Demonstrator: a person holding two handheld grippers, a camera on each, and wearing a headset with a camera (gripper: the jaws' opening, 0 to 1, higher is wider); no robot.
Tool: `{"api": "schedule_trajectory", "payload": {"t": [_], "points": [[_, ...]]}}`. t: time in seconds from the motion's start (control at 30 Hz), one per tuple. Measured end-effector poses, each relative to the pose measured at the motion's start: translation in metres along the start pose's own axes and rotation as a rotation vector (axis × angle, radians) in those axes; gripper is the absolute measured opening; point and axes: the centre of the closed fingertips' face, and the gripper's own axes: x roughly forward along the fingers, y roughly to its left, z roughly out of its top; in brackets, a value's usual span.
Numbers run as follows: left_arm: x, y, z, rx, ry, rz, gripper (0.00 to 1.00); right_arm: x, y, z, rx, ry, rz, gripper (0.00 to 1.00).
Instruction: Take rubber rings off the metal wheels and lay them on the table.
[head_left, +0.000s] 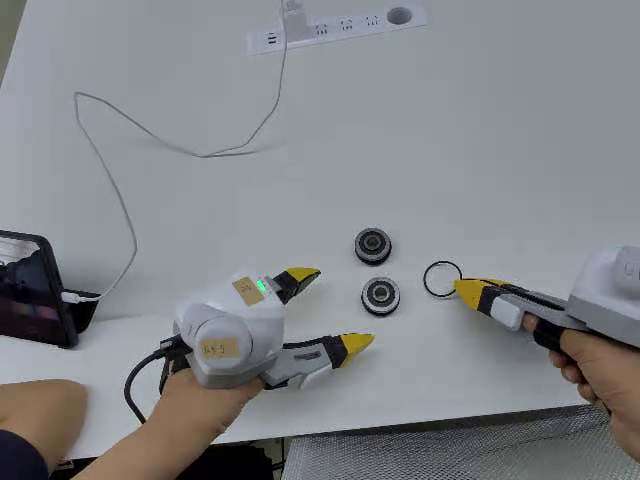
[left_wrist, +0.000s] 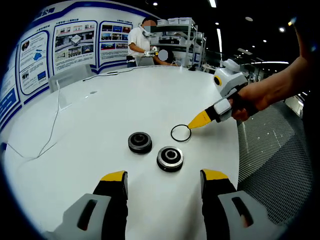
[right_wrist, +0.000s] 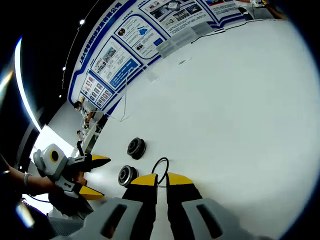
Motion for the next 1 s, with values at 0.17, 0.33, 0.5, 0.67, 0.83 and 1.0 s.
{"api": "schedule_trajectory", "payload": {"t": [0.17,0.33,0.5,0.67,0.83,1.0], "points": [[0.0,0.0,0.0,0.0,0.001,-0.001,0.59,-0.001,-0.001,0.001,-0.076,0.008,-0.025,0.11],[0.0,0.0,0.0,0.0,0.002,-0.003,0.59,-0.001,-0.004,0.001,-0.134,0.019,-0.042,0.16],[0.001,0.0,0.001,0.001,0.002,-0.005,0.58,-0.002,-0.001,0.002,-0.118,0.01,-0.027,0.16],[0.002,-0.001,0.003,0.005,-0.001,-0.01,0.56,-0.001,0.005,0.002,-0.099,0.003,-0.006,0.16],[0.003,0.0,0.007,0.008,-0.007,-0.009,0.54,0.002,0.012,-0.001,-0.095,0.009,0.015,0.16],[0.004,-0.001,0.01,0.02,-0.015,-0.018,0.49,0.006,0.019,-0.003,-0.092,0.018,0.038,0.16]]}}
